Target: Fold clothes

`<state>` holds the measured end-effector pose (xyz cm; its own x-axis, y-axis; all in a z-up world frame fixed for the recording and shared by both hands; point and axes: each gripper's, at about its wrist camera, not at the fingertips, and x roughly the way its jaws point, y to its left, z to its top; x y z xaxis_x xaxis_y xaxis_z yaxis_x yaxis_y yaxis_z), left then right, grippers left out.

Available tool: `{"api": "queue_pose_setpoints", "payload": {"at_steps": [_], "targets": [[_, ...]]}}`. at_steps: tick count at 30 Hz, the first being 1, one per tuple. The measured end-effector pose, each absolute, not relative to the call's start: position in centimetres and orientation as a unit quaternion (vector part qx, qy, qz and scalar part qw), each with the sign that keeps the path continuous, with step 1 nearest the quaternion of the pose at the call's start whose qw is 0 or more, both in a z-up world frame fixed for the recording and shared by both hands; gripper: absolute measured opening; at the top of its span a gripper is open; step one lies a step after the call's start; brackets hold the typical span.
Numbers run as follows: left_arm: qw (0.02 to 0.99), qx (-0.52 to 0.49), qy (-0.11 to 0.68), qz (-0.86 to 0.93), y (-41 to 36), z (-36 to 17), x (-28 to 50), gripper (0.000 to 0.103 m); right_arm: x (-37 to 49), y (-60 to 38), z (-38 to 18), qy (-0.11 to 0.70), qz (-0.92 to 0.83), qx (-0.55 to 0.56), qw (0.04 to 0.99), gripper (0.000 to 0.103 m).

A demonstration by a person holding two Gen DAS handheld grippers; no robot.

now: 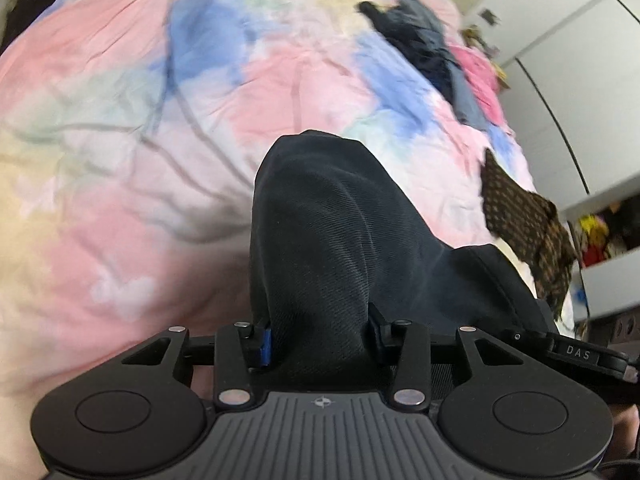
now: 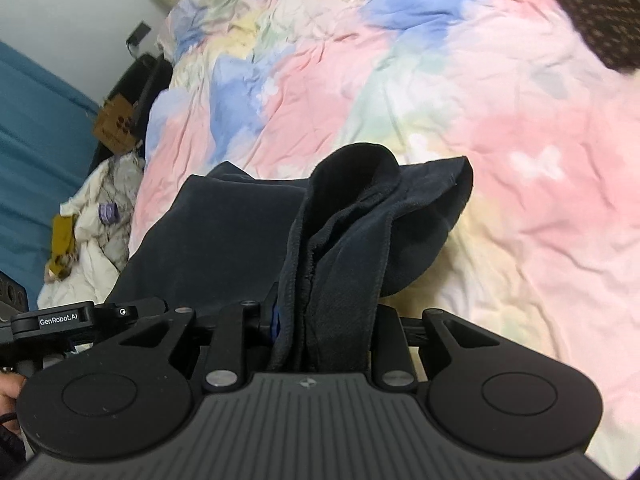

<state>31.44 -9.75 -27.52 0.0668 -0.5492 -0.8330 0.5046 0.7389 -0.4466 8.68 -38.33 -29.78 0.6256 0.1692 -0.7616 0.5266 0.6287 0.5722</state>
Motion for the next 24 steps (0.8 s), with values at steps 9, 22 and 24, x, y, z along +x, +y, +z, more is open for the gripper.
{"api": "queue_pose_setpoints", "payload": {"at_steps": [9, 22, 24], "targets": [[0.73, -0.051, 0.559, -0.389, -20.6, -24.9, 23.0, 0.044, 0.5, -47.5, -26.1, 0.376, -0.129, 0.401, 0.825, 0.024], [0.711, -0.047, 0.525, -0.466, -47.8, -26.7, 11.4, 0.044, -13.8, -69.4, -25.3, 0.32, -0.204, 0.371, 0.847, 0.025], [0.706, -0.044, 0.523, -0.476, -51.5, -27.4, 9.8, 0.044, -15.9, -72.3, -26.0, 0.307, -0.215, 0.374, 0.848, 0.025]]}}
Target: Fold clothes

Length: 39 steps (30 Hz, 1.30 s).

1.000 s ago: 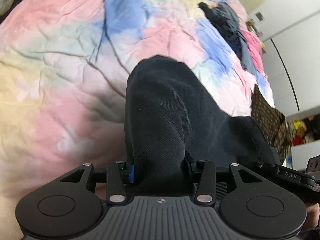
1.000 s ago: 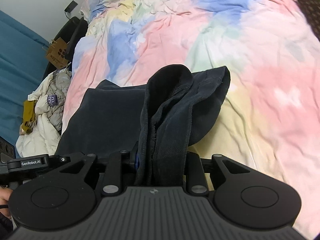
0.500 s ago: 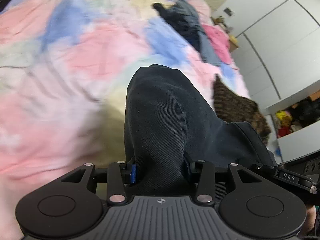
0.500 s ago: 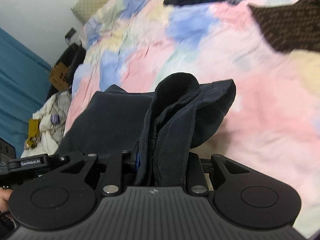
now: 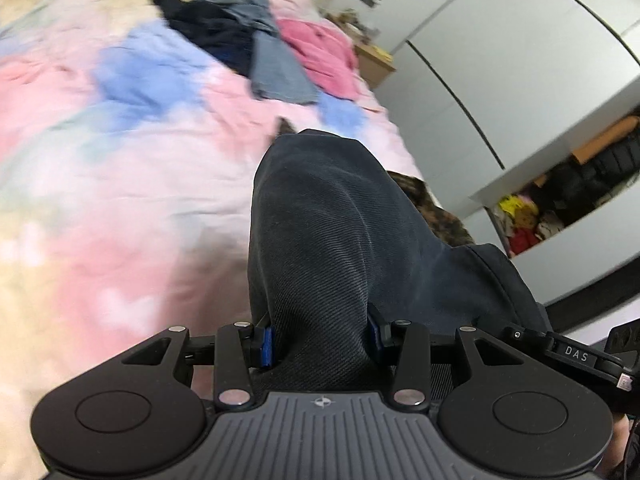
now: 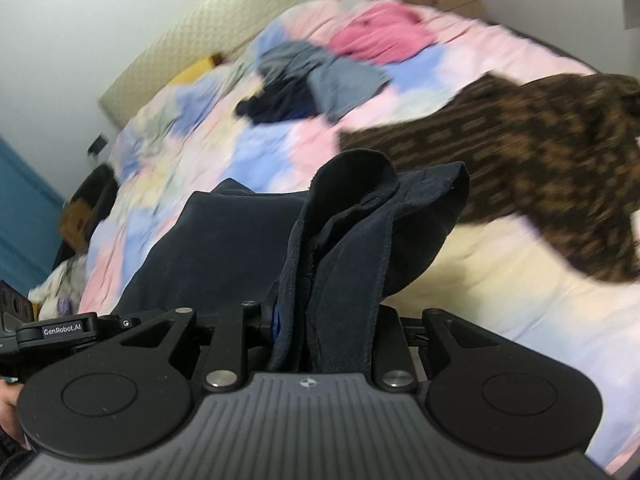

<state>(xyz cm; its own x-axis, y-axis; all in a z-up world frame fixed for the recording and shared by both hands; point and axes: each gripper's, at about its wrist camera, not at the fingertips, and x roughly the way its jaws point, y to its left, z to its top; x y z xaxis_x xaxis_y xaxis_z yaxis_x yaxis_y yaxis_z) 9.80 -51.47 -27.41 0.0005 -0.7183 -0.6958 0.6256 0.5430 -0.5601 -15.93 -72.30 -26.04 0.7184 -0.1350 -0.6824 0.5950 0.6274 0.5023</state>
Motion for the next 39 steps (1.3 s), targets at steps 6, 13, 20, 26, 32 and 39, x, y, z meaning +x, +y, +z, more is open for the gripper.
{"api": "queue_pose_setpoints", "payload": {"at_steps": [6, 13, 20, 26, 32, 39], "targets": [[0.69, -0.018, 0.521, -0.503, -60.8, -31.0, 6.4, 0.044, -21.9, -80.1, -29.7, 0.271, -0.246, 0.388, 0.846, 0.025], [0.664, 0.052, 0.55, -0.504, -67.9, -39.1, 5.9, 0.045, -25.4, -84.5, -38.1, 0.248, -0.27, 0.435, 0.823, 0.026], [0.647, 0.105, 0.562, -0.505, -69.3, -43.6, 5.8, 0.061, -27.6, -83.8, -47.7, 0.227, -0.297, 0.527, 0.763, 0.034], [0.64, 0.131, 0.56, -0.509, -69.9, -43.0, 6.0, 0.069, -28.1, -83.8, -50.6, 0.201, -0.293, 0.558, 0.75, 0.04], [0.656, 0.163, 0.552, -0.488, -69.2, -41.2, 4.9, 0.08, -26.9, -84.2, -49.0, 0.244, -0.301, 0.542, 0.746, 0.064], [0.664, 0.159, 0.53, -0.502, -67.9, -35.2, 3.2, 0.087, -27.6, -83.3, -43.3, 0.268, -0.359, 0.486, 0.75, 0.088]]}}
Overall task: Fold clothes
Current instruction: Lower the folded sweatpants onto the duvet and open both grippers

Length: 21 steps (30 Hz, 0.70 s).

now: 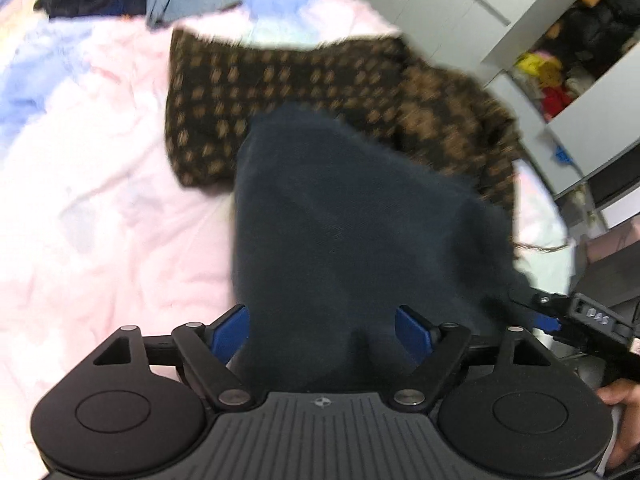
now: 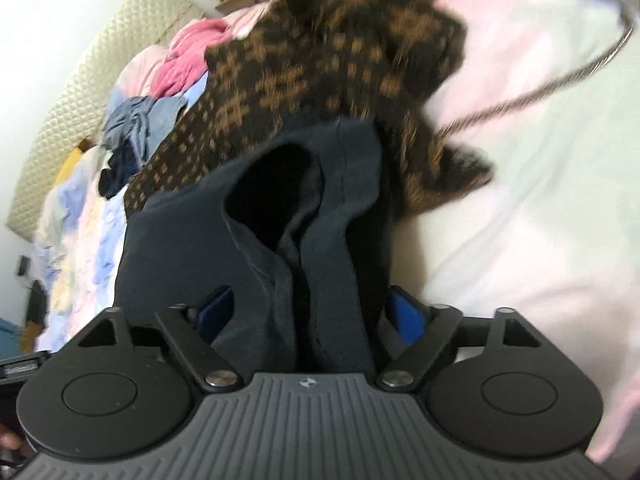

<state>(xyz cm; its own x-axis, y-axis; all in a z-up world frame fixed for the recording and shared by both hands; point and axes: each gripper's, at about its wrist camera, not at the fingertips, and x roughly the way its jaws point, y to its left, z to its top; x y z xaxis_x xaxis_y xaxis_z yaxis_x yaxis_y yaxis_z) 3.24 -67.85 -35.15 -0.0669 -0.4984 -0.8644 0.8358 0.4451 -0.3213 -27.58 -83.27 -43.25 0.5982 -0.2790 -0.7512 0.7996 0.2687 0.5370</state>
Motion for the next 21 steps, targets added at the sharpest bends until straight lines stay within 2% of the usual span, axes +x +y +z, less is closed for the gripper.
{"api": "queue_pose_setpoints", "payload": {"at_steps": [9, 21], "targets": [[0.696, 0.173, 0.436, -0.543, -64.4, -24.9, -0.2, 0.101, -27.5, -77.4, -33.1, 0.275, -0.392, 0.388, 0.787, 0.097], [0.719, 0.202, 0.359, -0.559, -54.5, -15.7, -2.9, 0.103, -27.3, -65.7, -21.8, 0.226, -0.419, 0.342, 0.81, 0.101]]}}
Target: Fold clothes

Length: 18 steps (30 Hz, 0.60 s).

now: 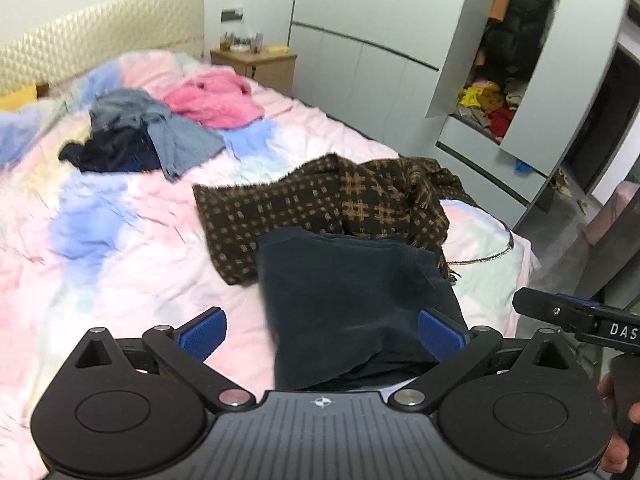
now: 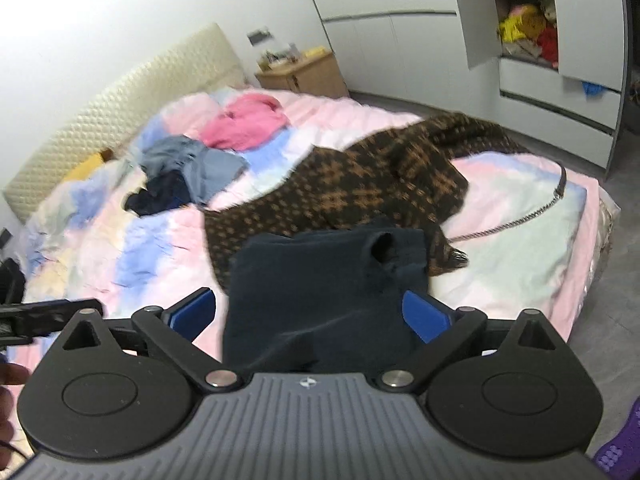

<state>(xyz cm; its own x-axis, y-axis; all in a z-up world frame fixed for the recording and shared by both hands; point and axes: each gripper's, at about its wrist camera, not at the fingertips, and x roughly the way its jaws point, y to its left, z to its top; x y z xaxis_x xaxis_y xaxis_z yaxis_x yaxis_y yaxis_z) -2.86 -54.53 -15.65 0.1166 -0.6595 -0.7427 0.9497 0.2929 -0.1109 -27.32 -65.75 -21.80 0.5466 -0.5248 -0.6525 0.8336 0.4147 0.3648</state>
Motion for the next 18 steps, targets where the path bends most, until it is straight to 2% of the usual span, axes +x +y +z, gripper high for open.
{"api": "queue_pose_setpoints", "payload": {"at_steps": [7, 18], "targets": [[0.72, 0.205, 0.332, -0.574, -46.8, -11.1, -4.9, 0.103, -26.7, -58.4, -17.3, 0.218, -0.43, 0.315, 0.818, 0.101], [0.742, 0.205, 0.339, -0.541, -37.7, -9.2, -5.6, 0.103, -26.1, -48.9, -15.2, 0.225, -0.449, 0.296, 0.813, 0.101]]}}
